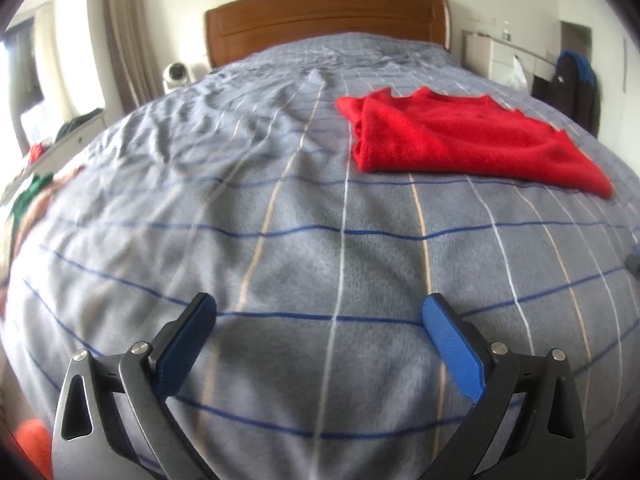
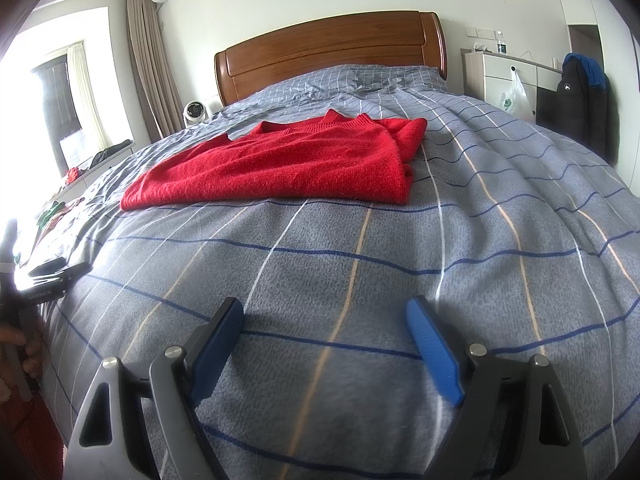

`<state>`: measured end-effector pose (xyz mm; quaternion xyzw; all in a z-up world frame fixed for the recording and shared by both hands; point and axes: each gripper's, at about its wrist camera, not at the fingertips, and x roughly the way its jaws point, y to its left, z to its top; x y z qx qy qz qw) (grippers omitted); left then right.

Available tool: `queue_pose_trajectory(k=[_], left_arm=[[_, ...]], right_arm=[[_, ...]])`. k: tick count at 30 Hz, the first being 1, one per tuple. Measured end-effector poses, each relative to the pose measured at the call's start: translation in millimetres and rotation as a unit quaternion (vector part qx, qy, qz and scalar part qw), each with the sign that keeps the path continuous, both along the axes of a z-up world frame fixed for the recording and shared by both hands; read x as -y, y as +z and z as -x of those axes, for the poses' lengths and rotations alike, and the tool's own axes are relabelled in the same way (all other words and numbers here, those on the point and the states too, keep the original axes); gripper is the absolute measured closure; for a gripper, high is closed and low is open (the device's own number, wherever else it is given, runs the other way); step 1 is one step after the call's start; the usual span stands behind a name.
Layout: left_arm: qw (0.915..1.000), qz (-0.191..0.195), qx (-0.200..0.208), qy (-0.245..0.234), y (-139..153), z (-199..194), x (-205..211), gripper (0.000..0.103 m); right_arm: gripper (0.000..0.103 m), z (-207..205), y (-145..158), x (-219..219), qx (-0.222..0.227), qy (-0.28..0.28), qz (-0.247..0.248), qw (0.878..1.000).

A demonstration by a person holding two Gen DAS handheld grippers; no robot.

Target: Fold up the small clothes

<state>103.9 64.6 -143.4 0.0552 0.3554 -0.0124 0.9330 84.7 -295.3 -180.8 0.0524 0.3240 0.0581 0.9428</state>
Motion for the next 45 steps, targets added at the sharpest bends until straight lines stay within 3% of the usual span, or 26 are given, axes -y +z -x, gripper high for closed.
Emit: queue_pose_trajectory(k=[2, 4, 6, 9, 11, 15, 18, 19, 20, 22, 27, 31, 34, 37, 38, 39, 41, 42, 45], left_arm=[[0.9996, -0.015, 0.022, 0.010, 8.0, 1.8, -8.9, 0.000], [0.9993, -0.012, 0.026, 0.024, 7.7, -3.7, -22.9, 0.000], [0.9993, 0.011, 0.006, 0.035, 0.8, -12.3, -34.1, 0.000], [0.9963, 0.064, -0.014, 0.055, -8.6, -24.5, -50.3, 0.000], [0.9958, 0.067, -0.012, 0.061, -10.7, -28.6, -51.9, 0.000], [0.9970, 0.048, -0.008, 0.061, -13.8, -30.7, -47.3, 0.000], [0.9970, 0.048, -0.007, 0.060, -14.7, -29.9, -46.9, 0.000], [0.9970, 0.048, -0.007, 0.060, -15.4, -28.4, -47.2, 0.000], [0.9970, 0.049, -0.008, 0.059, -15.7, -28.7, -47.9, 0.000], [0.9969, 0.050, -0.012, 0.059, -15.9, -26.0, -46.7, 0.000], [0.9959, 0.064, -0.022, 0.061, -13.7, -26.5, -49.6, 0.000], [0.9943, 0.079, -0.024, 0.067, -14.5, -31.8, -58.7, 0.000], [0.9943, 0.081, -0.021, 0.066, -15.4, -31.0, -61.2, 0.000], [0.9951, 0.074, -0.019, 0.063, -16.4, -30.6, -59.3, 0.000], [0.9952, 0.072, -0.019, 0.062, -16.6, -30.5, -59.1, 0.000], [0.9953, 0.072, -0.019, 0.062, -16.7, -30.5, -59.1, 0.000], [0.9950, 0.075, -0.021, 0.062, -16.4, -30.6, -60.7, 0.000], [0.9948, 0.077, -0.023, 0.062, -16.2, -30.3, -60.8, 0.000], [0.9942, 0.080, -0.028, 0.067, -16.2, -31.7, -61.0, 0.000]], right_arm=[[0.020, -4.1, 5.9, -2.4, -0.020, -0.002, 0.012, 1.000], [0.020, -13.5, 17.5, 1.5, -0.044, 0.010, -0.009, 0.999], [0.020, -33.0, 35.4, 13.6, -0.060, 0.025, -0.045, 0.997], [0.020, -75.1, 69.8, 38.7, -0.053, 0.005, -0.054, 0.997], [0.020, -108.7, 81.8, 58.5, -0.063, -0.018, -0.070, 0.995], [0.020, -178.7, 65.9, 92.0, -0.125, -0.062, -0.134, 0.981], [0.028, -211.4, 40.3, 97.4, -0.164, -0.090, -0.156, 0.970], [0.037, -218.8, 30.7, 96.5, -0.182, -0.098, -0.158, 0.965], [0.059, -223.3, 22.5, 93.9, -0.200, -0.101, -0.161, 0.961], [0.092, -227.6, 24.9, 85.6, -0.202, -0.104, -0.144, 0.963], [0.092, -233.3, 93.3, 32.2, -0.145, -0.046, -0.134, 0.979], [0.092, -253.0, 132.8, -44.7, -0.131, 0.034, -0.145, 0.980], [0.092, -267.9, 130.7, -111.8, -0.139, 0.081, -0.139, 0.977], [0.092, -274.6, 106.0, -175.3, -0.158, 0.111, -0.124, 0.973], [0.087, -275.6, 96.0, -191.6, -0.165, 0.121, -0.122, 0.971], [0.083, -273.9, 88.3, -201.1, -0.175, 0.130, -0.124, 0.968], [0.070, -269.6, 73.7, -217.9, -0.211, 0.160, -0.172, 0.949], [0.070, -263.4, 75.0, -217.2, -0.211, 0.169, -0.193, 0.943], [0.066, -249.9, 100.4, -201.7, -0.180, 0.181, -0.207, 0.945]])
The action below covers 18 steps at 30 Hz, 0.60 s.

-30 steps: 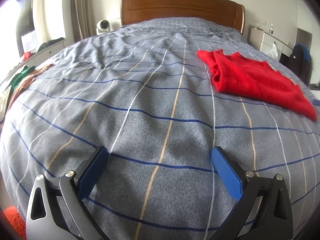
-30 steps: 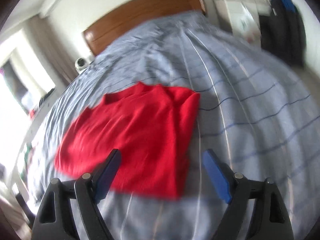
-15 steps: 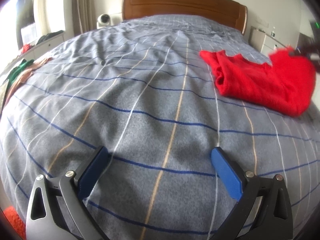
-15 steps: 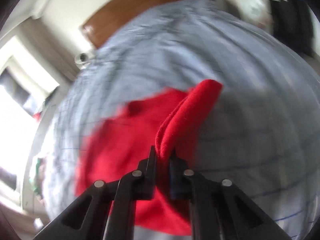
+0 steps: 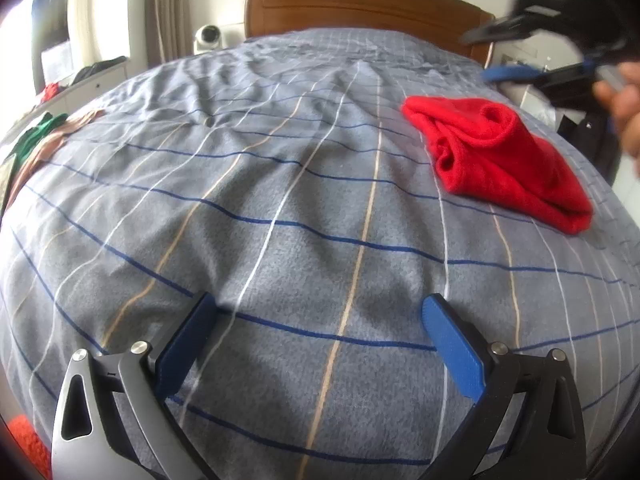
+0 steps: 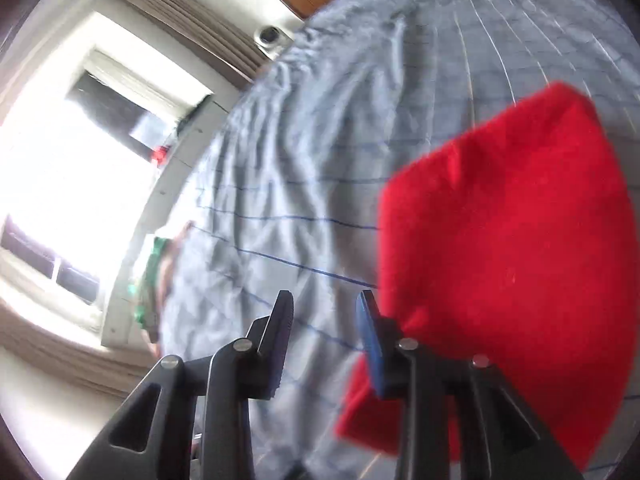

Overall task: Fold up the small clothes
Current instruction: 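Grasp the folded sweater's edge with the right gripper and fold it over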

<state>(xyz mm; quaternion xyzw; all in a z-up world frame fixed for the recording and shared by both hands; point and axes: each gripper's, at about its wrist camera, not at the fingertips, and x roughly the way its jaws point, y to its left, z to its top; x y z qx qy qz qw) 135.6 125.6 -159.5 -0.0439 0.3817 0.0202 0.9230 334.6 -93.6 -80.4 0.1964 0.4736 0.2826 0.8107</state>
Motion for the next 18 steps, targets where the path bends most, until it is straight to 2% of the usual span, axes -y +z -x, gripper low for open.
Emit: queue_pose_trajectory(k=[2, 5, 7, 11, 15, 18], left_arm=[[1.0000, 0.000, -0.002, 0.004, 0.0, -1.2, 0.4, 0.000], [1.0000, 0.000, -0.004, 0.008, -0.3, -3.6, -0.5, 0.000], [1.0000, 0.000, -0.003, 0.009, -0.5, -3.4, 0.2, 0.000], [0.9999, -0.008, 0.003, 0.009, -2.0, -1.9, 2.1, 0.000], [0.9999, -0.012, 0.007, 0.003, -3.7, 2.4, 2.1, 0.000], [0.9998, -0.017, 0.006, 0.003, -3.7, 3.2, 2.8, 0.000]], right_arm=[[0.066, 7.6, 19.1, 18.7, 0.027, -0.014, 0.011, 0.999], [0.065, 16.8, 34.2, 34.2, 0.064, -0.032, 0.111, 0.991], [0.066, 25.5, 22.1, 29.7, 0.056, 0.000, 0.157, 0.986], [0.078, 42.1, -18.4, -13.4, 0.056, 0.062, 0.186, 0.979], [0.078, 42.4, -67.5, -56.6, 0.047, 0.058, 0.225, 0.972], [0.074, 48.5, -60.4, -53.5, 0.063, 0.042, 0.211, 0.975]])
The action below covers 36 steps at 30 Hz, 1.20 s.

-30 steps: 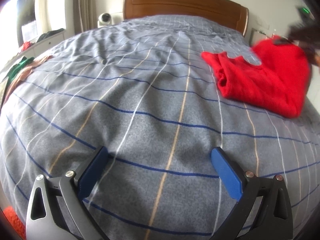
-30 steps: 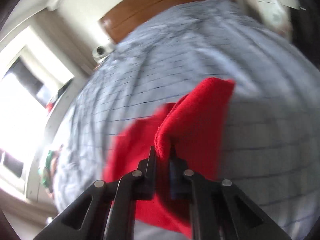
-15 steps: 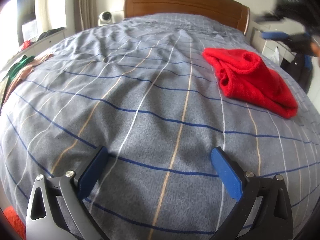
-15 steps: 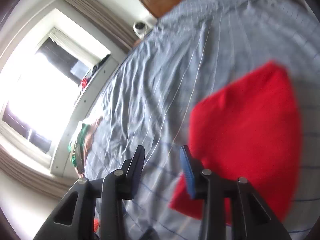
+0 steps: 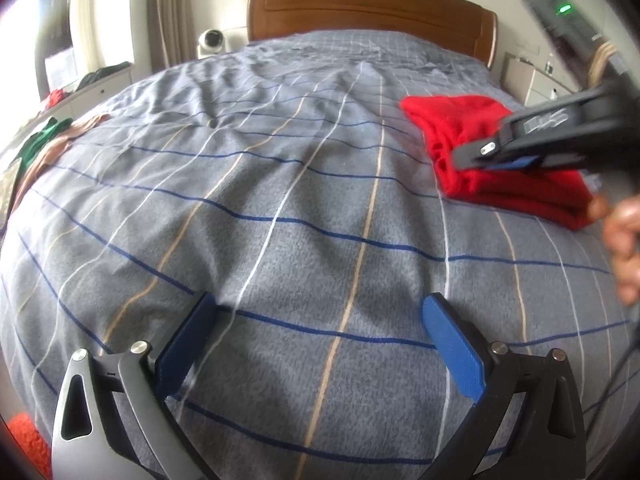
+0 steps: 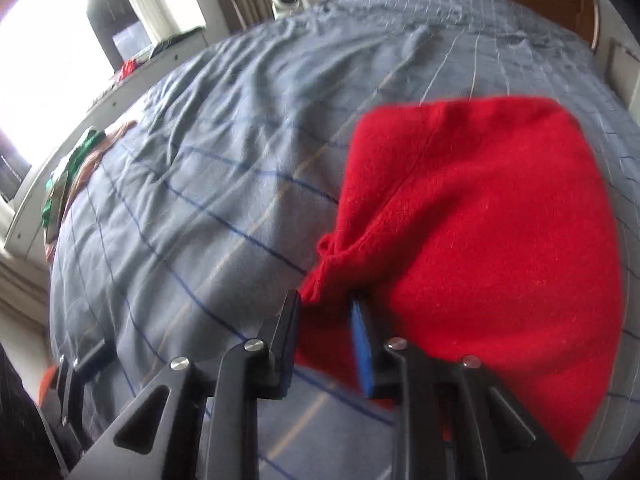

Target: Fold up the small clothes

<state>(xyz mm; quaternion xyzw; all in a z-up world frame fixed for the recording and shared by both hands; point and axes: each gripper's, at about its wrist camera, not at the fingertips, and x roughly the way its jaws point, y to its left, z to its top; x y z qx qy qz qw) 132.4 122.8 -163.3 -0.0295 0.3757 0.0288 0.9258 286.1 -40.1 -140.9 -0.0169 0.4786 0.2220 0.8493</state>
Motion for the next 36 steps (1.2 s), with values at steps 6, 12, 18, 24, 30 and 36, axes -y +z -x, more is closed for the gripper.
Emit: queue_pose_trajectory(k=[6, 12, 18, 24, 30, 36], left_arm=[[0.9999, -0.009, -0.003, 0.005, -0.8, -2.5, 2.9, 0.000], [0.9999, -0.015, 0.001, 0.007, -2.1, -1.1, 4.4, 0.000], [0.9996, -0.024, 0.010, 0.006, -3.2, 4.2, 6.2, 0.000], [0.9996, -0.027, 0.009, 0.007, -3.6, 3.5, 7.1, 0.000], [0.9995, -0.028, 0.010, 0.009, -4.0, 3.8, 7.7, 0.000], [0.9993, -0.030, 0.016, 0.012, -4.9, 6.8, 8.9, 0.000]], right_arm=[[0.068, 33.9, 60.8, 51.4, 0.064, 0.001, -0.017, 0.998], [0.053, 42.9, 38.1, 115.1, 0.041, -0.075, -0.044, 0.995], [0.050, 52.1, 0.5, 120.6, 0.013, -0.118, -0.059, 0.991], [0.038, 106.9, 26.1, 126.7, 0.082, -0.122, -0.069, 0.987], [0.035, 151.2, 21.5, 153.6, 0.155, -0.143, 0.010, 0.977], [0.033, 154.6, -14.2, 195.1, 0.127, -0.199, 0.018, 0.972]])
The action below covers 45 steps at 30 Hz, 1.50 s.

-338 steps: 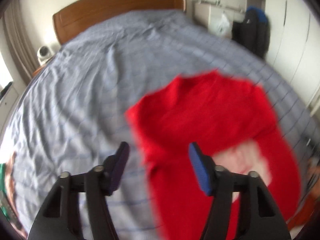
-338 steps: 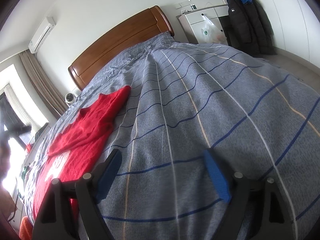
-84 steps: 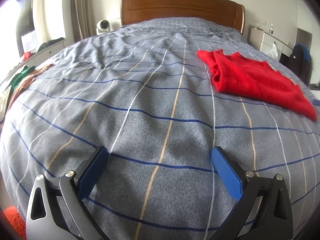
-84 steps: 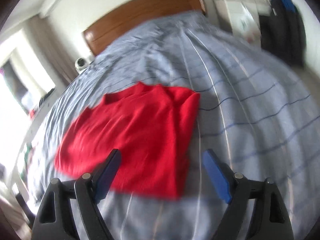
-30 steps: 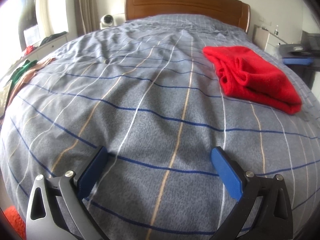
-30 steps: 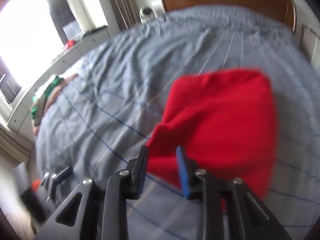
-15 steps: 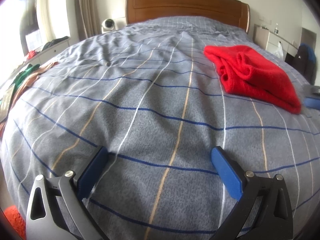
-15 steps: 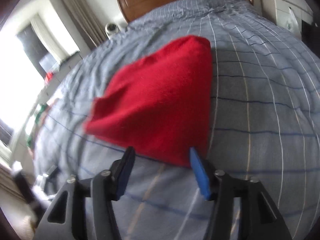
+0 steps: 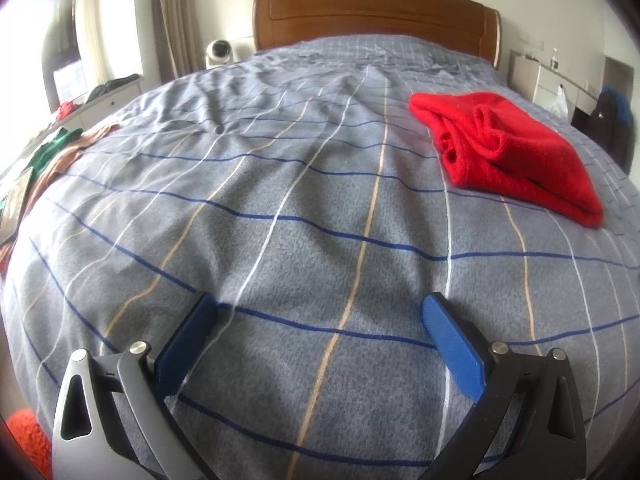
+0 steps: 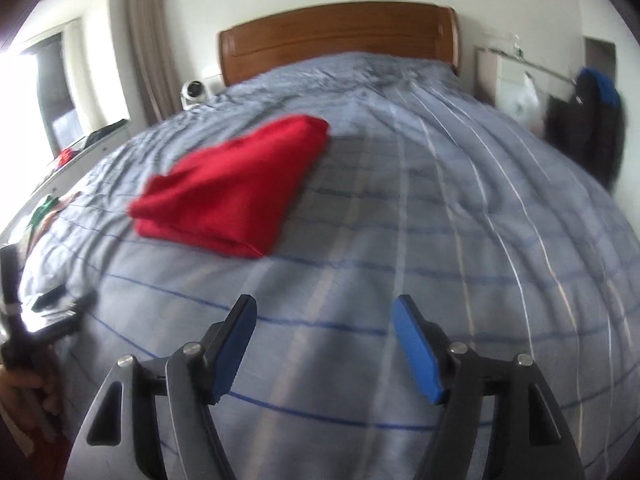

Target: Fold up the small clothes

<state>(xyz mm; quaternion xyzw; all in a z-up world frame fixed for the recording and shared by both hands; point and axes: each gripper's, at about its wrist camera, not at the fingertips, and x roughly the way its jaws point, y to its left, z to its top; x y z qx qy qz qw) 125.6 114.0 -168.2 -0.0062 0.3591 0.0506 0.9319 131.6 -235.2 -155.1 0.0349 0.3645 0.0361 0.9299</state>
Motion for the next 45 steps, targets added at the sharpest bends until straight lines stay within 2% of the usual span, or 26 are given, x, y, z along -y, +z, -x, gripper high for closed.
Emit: queue_pose_trajectory(k=[3, 10, 39, 43, 45], left_arm=[[1.0000, -0.002, 0.003, 0.002, -0.7, 1.5, 1.0, 0.000], [0.9999, -0.009, 0.008, 0.005, -1.4, 4.6, 4.5, 0.000], [1.0000, -0.006, 0.004, 0.005, -2.1, 3.8, 4.8, 0.000], [0.9996, 0.008, -0.022, -0.014, 14.5, 3.4, 0.9, 0.001], [0.9980, 0.047, -0.005, -0.041, 37.2, 3.3, -1.9, 0.001]], right_arm=[[0.031, 6.5, -17.6, 9.6, 0.000, -0.003, -0.029, 1.000], [0.020, 9.4, -22.8, 12.1, 0.010, 0.014, -0.047, 0.999], [0.019, 12.6, -25.4, 10.1, 0.020, 0.016, -0.048, 0.999], [0.019, 12.4, -25.3, 9.5, 0.018, 0.015, -0.046, 0.999], [0.019, 10.8, -22.4, 6.8, 0.005, 0.013, -0.032, 0.999]])
